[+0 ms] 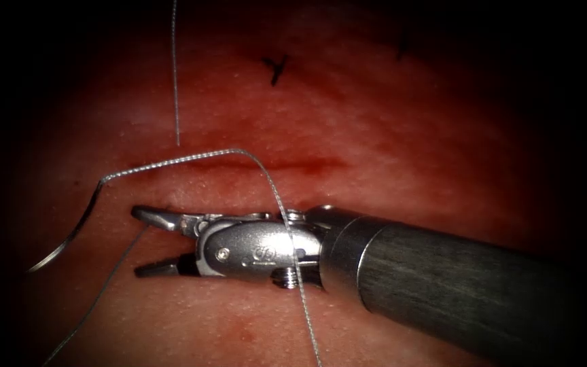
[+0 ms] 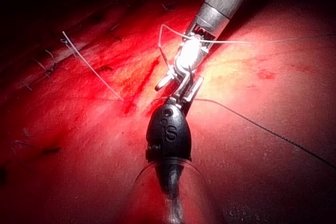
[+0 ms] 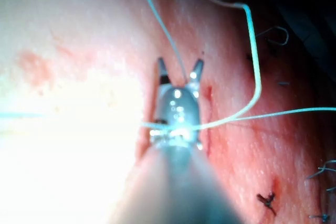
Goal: Wound Closure
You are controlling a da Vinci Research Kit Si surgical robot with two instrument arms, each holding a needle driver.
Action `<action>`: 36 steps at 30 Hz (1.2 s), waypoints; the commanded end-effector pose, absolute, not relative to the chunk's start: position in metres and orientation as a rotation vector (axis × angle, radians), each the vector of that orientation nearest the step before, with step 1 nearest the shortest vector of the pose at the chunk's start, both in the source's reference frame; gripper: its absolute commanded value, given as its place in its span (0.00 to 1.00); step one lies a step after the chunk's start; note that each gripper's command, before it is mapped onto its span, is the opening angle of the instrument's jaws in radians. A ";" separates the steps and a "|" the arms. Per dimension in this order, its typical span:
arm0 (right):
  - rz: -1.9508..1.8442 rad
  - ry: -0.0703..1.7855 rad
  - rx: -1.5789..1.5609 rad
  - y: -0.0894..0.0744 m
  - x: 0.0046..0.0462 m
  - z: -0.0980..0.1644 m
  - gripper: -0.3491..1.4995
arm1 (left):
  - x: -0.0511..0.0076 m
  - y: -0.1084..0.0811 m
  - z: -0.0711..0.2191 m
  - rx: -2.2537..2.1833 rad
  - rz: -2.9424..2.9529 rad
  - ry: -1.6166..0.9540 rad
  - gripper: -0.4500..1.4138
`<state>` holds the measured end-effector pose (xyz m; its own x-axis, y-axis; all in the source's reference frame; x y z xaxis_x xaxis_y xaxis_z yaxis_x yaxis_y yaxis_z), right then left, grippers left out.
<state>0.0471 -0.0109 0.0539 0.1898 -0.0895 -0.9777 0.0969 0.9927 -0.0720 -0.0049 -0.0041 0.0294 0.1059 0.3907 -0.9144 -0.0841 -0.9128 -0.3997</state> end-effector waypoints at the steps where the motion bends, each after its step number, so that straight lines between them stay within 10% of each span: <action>1: -0.121 1.355 -0.011 -0.010 0.0476 0.056 0.71 | -0.0055 -0.004 0.030 -2.042 1.865 -0.300 0.00; 8: -0.119 1.342 -0.039 -0.010 0.0480 0.059 0.64 | -0.0055 -0.004 0.030 -2.047 1.871 -0.289 0.00; 9: -0.120 1.344 -0.042 -0.010 0.0479 0.059 0.53 | -0.0055 -0.004 0.030 -2.047 1.870 -0.290 0.00; 10: -0.126 1.347 -0.045 -0.011 0.0475 0.059 0.00 | -0.0054 -0.004 0.030 -2.053 1.871 -0.288 0.00; 35: -0.283 1.508 -0.001 -0.020 0.0487 0.046 0.00 | -0.0053 -0.003 0.030 -2.040 1.872 -0.272 0.00; 36: -0.275 1.505 0.000 -0.019 0.0487 0.046 0.30 | -0.0053 -0.003 0.030 -2.040 1.872 -0.272 0.00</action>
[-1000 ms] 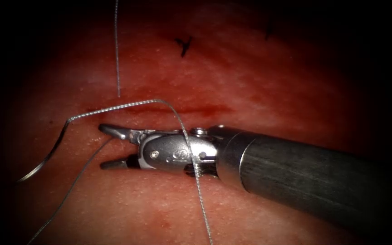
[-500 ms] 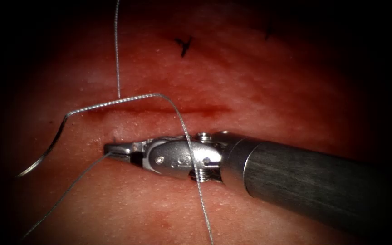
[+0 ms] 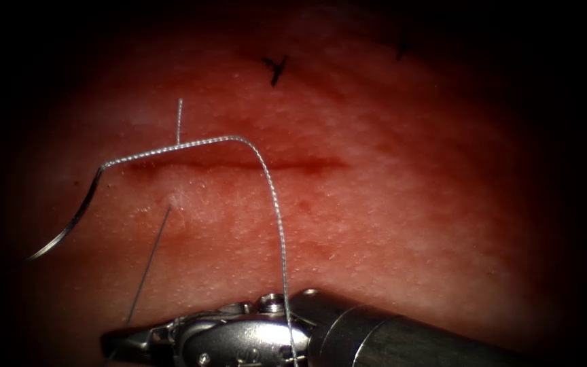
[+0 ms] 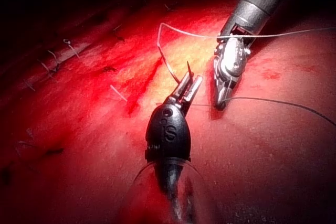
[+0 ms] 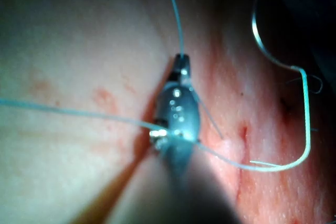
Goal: Wound Closure
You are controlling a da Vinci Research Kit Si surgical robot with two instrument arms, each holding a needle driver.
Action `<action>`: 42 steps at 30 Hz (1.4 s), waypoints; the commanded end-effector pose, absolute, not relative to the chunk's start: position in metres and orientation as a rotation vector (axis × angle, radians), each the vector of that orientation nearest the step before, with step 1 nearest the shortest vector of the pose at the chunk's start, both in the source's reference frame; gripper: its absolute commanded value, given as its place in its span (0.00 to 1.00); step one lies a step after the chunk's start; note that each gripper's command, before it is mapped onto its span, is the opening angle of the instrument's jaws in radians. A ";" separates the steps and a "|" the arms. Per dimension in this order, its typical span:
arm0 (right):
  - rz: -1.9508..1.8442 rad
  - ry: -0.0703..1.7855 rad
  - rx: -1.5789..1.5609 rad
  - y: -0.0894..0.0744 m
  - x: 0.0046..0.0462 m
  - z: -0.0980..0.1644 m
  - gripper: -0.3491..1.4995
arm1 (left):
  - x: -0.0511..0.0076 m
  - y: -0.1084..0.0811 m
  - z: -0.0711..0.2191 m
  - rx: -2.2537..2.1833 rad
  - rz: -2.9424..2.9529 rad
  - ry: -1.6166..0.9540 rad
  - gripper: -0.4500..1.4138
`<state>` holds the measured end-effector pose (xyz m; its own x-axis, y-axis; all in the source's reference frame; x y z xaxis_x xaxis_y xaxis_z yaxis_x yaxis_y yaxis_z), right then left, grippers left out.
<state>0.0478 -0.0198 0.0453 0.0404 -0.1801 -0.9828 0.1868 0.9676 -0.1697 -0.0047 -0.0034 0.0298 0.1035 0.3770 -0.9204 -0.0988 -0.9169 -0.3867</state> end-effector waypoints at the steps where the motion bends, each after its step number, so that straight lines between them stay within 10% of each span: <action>1: -0.269 1.506 0.006 -0.018 0.0487 0.046 0.48 | -0.0053 -0.003 0.030 -2.040 1.872 -0.272 0.00; 2: -0.269 1.506 0.006 -0.018 0.0487 0.046 0.48 | -0.0053 -0.003 0.030 -2.040 1.872 -0.272 0.00; 3: -0.202 1.469 0.010 -0.017 0.0483 0.047 0.74 | -0.0053 -0.003 0.030 -2.038 1.870 -0.268 0.00; 11: -0.018 1.252 -0.076 -0.011 0.0446 0.049 0.85 | -0.0053 -0.001 0.030 -1.971 1.867 0.028 0.00; 15: 0.109 1.179 -0.048 -0.008 0.0438 0.050 0.76 | -0.0051 0.000 0.029 -1.969 1.817 0.118 0.00; 21: 0.648 1.133 0.233 -0.004 0.0448 0.052 0.34 | -0.0062 0.002 0.030 -1.945 1.767 0.176 0.00; 30: 0.863 0.993 0.319 0.000 0.0467 0.058 0.36 | -0.0066 0.002 0.030 -1.935 1.757 0.207 0.00; 42: 0.956 0.948 0.359 0.000 0.0476 0.064 0.67 | -0.0063 0.001 0.028 -1.960 1.747 0.185 0.00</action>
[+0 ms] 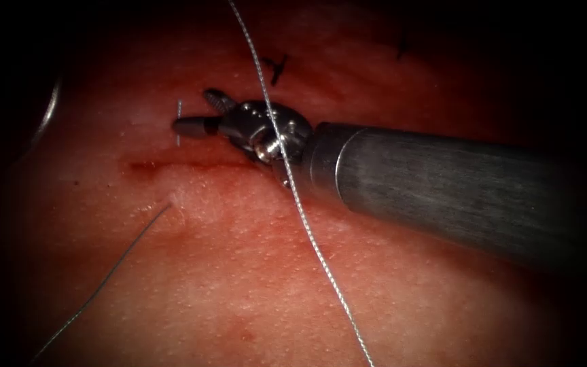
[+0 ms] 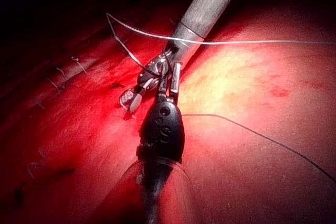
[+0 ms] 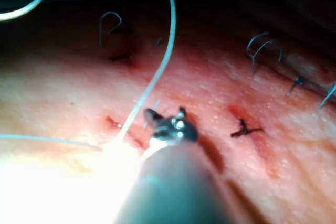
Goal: Wound Closure
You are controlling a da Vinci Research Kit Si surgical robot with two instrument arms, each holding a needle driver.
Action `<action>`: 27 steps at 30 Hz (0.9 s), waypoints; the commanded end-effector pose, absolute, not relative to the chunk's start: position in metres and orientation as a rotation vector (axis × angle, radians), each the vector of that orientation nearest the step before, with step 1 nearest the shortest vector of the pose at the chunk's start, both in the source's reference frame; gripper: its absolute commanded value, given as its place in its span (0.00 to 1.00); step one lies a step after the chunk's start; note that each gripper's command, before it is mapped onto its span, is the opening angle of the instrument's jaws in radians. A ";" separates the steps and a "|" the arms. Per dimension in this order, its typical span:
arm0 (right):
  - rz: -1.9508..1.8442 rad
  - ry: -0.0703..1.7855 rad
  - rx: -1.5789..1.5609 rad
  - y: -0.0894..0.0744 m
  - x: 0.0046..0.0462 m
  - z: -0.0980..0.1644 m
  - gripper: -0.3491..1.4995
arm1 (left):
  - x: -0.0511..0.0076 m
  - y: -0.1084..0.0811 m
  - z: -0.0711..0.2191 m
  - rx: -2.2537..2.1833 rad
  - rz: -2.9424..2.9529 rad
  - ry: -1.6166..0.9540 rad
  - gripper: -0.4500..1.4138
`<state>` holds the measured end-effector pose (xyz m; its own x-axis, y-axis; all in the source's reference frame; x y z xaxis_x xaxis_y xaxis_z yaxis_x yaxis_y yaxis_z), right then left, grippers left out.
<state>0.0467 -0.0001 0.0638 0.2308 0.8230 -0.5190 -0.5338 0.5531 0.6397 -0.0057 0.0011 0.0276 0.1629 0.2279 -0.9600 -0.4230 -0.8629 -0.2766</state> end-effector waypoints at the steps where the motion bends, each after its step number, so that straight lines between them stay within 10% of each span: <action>1: 0.956 0.949 0.358 0.000 0.0477 0.064 0.74 | -0.0062 0.001 0.028 -1.960 1.747 0.185 0.00; 6: 0.956 0.957 0.387 0.000 0.0480 0.064 0.78 | -0.0058 0.001 0.028 -1.964 1.747 0.182 0.00; 12: 0.948 0.977 0.399 0.000 0.0494 0.064 0.55 | -0.0057 0.002 0.029 -1.965 1.747 0.181 0.00; 13: 0.951 0.982 0.396 0.000 0.0495 0.064 0.47 | -0.0058 0.001 0.029 -1.965 1.747 0.182 0.00; 14: 0.967 0.994 0.405 0.000 0.0494 0.064 0.03 | -0.0059 0.001 0.029 -1.964 1.748 0.183 0.00; 27: 1.106 1.103 0.370 0.003 0.0482 0.060 0.00 | -0.0059 0.001 0.029 -1.968 1.749 0.187 0.00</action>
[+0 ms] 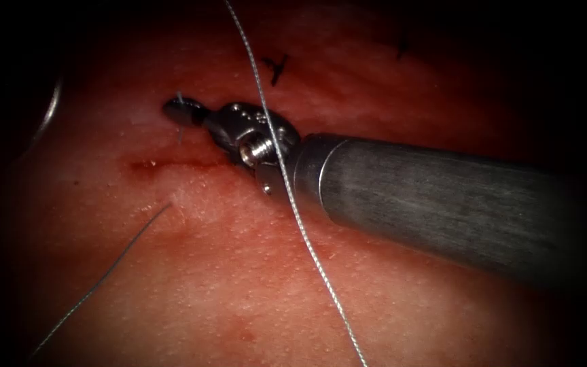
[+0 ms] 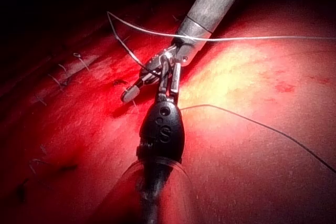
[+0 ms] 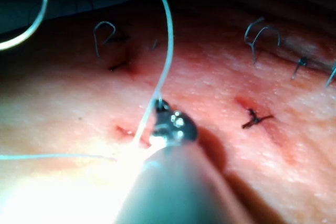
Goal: Wound Closure
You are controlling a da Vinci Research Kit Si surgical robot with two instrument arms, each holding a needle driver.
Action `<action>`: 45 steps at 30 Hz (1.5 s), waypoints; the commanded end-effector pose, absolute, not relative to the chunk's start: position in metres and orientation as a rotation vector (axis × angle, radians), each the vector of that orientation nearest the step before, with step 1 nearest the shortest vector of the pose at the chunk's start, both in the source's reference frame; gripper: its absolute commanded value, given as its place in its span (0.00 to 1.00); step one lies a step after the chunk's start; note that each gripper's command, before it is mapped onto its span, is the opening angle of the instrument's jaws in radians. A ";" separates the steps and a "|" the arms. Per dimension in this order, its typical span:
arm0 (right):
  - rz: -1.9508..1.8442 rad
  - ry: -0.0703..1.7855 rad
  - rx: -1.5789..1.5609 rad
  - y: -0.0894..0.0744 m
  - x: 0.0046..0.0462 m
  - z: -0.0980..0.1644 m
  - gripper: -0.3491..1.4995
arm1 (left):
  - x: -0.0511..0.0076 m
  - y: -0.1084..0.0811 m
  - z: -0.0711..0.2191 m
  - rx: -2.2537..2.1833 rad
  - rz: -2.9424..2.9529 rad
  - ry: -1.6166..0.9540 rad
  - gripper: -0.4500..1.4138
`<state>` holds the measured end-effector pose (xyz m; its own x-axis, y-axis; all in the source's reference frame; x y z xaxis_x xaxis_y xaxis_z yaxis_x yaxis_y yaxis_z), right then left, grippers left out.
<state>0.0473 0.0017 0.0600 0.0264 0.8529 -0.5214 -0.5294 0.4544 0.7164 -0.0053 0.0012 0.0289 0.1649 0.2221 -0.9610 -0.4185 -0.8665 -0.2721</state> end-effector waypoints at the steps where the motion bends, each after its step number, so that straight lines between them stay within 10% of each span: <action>1: 1.106 1.103 0.370 0.003 0.0482 0.060 0.00 | -0.0059 0.001 0.029 -1.968 1.749 0.187 0.00; 24: 1.081 1.157 0.386 0.005 0.0472 0.056 0.00 | -0.0057 0.002 0.030 -1.966 1.750 0.188 0.00; 26: 1.048 1.172 0.364 0.005 0.0472 0.056 0.34 | -0.0057 0.002 0.030 -1.966 1.750 0.188 0.00; 27: 1.048 1.172 0.364 0.005 0.0472 0.056 0.34 | -0.0057 0.002 0.030 -1.966 1.750 0.188 0.00; 28: 1.033 1.185 0.342 0.005 0.0470 0.056 0.68 | -0.0057 0.002 0.030 -1.959 1.752 0.191 0.00; 30: 1.028 1.204 0.328 0.005 0.0466 0.056 0.84 | -0.0057 0.002 0.030 -1.936 1.760 0.202 0.00; 45: 0.876 1.230 0.148 0.004 0.0284 0.053 0.81 | -0.0044 0.006 0.045 -1.645 1.888 0.323 0.00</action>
<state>0.0277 0.0036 0.0528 0.0646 0.6541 -0.7537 -0.5063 0.6723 0.5401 -0.0038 0.0060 0.0448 -0.0556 0.2883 -0.9559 -0.5872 -0.7838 -0.2022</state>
